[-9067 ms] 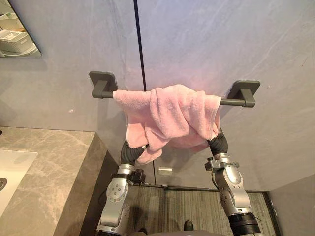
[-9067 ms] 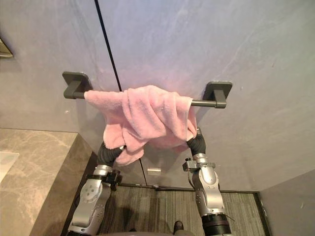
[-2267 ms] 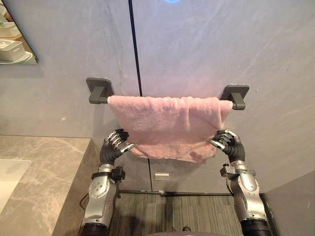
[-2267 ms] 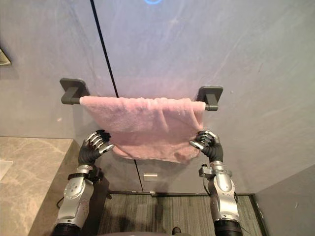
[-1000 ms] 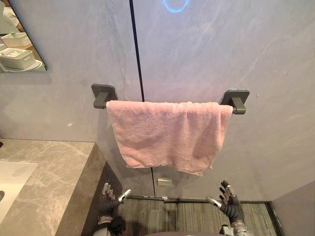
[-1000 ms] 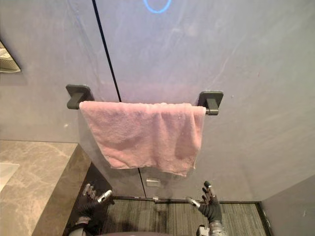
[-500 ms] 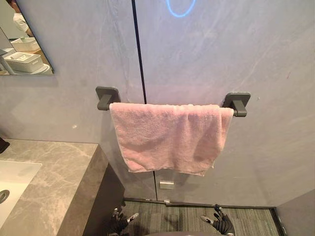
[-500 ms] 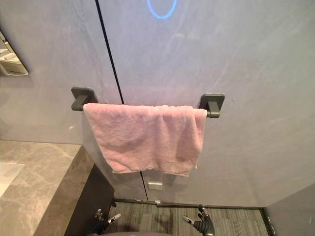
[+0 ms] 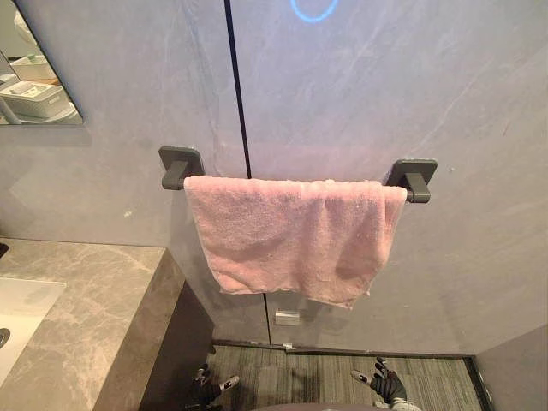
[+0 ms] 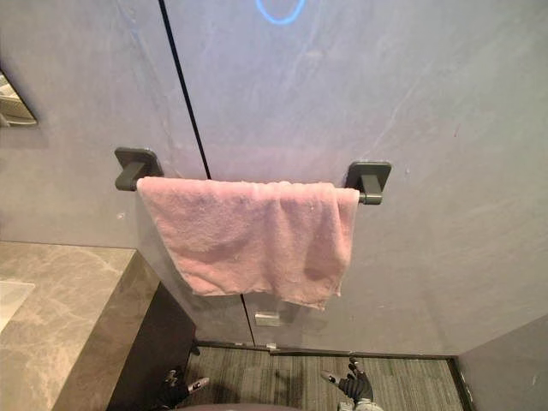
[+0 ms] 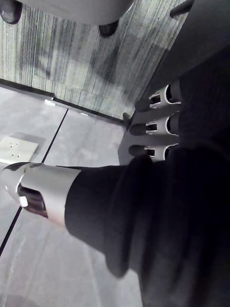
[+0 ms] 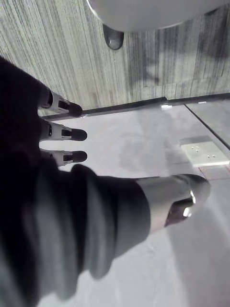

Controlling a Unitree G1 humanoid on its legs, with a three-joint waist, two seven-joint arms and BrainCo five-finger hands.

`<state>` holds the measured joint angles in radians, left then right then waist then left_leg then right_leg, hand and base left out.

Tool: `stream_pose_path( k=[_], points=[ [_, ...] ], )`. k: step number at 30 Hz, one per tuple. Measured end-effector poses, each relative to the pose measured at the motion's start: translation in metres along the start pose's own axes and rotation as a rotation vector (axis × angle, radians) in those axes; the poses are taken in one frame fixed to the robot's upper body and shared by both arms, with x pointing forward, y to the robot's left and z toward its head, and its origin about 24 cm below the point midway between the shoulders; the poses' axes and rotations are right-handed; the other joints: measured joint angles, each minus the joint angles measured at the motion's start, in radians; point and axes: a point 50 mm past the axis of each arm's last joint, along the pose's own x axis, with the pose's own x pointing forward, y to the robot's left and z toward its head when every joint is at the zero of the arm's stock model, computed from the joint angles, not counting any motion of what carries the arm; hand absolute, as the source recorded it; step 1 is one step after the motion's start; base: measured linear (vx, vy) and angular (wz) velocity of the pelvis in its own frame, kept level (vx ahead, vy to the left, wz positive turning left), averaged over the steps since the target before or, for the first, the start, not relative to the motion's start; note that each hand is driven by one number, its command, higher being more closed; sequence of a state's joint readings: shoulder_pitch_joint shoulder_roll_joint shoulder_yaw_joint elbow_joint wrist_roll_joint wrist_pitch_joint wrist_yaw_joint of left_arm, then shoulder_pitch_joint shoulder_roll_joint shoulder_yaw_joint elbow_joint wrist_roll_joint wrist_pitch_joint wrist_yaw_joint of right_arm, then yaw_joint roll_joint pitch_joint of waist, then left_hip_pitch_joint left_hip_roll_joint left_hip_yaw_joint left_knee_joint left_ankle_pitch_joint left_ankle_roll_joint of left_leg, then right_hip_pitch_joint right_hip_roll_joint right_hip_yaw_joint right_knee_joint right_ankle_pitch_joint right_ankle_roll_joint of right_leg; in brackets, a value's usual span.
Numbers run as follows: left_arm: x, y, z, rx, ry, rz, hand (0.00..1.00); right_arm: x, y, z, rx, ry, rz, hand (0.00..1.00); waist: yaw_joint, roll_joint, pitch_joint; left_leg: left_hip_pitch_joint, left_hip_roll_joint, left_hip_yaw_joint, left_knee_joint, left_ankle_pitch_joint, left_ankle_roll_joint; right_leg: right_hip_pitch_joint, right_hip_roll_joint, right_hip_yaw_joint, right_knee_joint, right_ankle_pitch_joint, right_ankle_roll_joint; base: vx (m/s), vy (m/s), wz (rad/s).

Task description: Organize washtable

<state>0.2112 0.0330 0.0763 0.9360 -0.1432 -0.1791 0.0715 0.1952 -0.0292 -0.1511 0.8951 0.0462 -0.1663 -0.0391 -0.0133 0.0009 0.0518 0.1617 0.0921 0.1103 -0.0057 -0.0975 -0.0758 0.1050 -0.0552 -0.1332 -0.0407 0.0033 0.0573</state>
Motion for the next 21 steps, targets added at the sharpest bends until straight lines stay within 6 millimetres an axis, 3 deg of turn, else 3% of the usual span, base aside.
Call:
stream_pose_path(
  k=[12,14,16,17,18,20,21],
  points=[
    [0.005,-0.002,0.007,0.027,-0.005,-0.008,0.0,0.008,-0.002,0.006,-0.015,0.027,-0.006,0.0,0.0,0.005,0.033,-0.012,0.0,0.051,-0.019,-0.002,0.0,-0.043,0.007,0.062,-0.014,0.013,0.002,-0.01,0.0,-0.14],
    [0.008,-0.001,0.014,0.016,-0.022,0.002,0.0,0.013,0.004,0.017,-0.033,-0.001,0.011,0.0,0.005,0.004,0.072,-0.013,0.007,0.105,-0.009,-0.004,-0.001,-0.09,0.016,0.101,0.029,0.015,0.001,-0.01,0.0,-0.75],
    [0.011,0.004,0.023,0.025,-0.044,0.014,0.0,0.017,0.014,0.03,-0.048,-0.037,0.038,0.0,0.006,-0.01,0.103,-0.064,0.03,0.149,0.034,-0.011,-0.001,-0.189,0.014,0.065,0.123,0.012,0.0,-0.13,-0.048,-0.63],
    [0.013,0.005,0.026,0.03,-0.051,0.017,0.0,0.018,0.015,0.033,-0.049,-0.044,0.04,0.0,0.002,-0.016,0.109,-0.085,0.032,0.15,0.051,-0.011,-0.001,-0.216,0.006,0.047,0.156,-0.001,-0.003,-0.1,-0.073,-0.01],
    [0.013,0.003,0.028,0.038,-0.052,0.011,0.0,0.017,0.013,0.03,-0.046,-0.037,0.034,0.0,-0.002,-0.021,0.119,-0.099,0.026,0.139,0.062,-0.012,0.0,-0.26,-0.033,-0.005,0.285,-0.094,-0.023,-0.04,-0.057,0.38],
    [0.013,0.007,0.028,0.046,-0.047,0.029,0.0,0.017,0.01,0.029,-0.057,-0.034,0.028,0.0,0.001,-0.025,0.119,-0.098,0.027,0.107,0.09,-0.011,0.0,-0.273,-0.108,-0.041,0.481,-0.193,-0.016,0.03,-0.06,0.68],
    [0.014,0.008,0.028,0.048,-0.049,0.033,0.0,0.016,0.009,0.027,-0.06,-0.029,0.026,0.0,0.0,-0.025,0.119,-0.098,0.03,0.092,0.098,-0.011,-0.001,-0.269,-0.133,-0.043,0.53,-0.208,-0.009,0.05,-0.158,0.91]
  ],
)
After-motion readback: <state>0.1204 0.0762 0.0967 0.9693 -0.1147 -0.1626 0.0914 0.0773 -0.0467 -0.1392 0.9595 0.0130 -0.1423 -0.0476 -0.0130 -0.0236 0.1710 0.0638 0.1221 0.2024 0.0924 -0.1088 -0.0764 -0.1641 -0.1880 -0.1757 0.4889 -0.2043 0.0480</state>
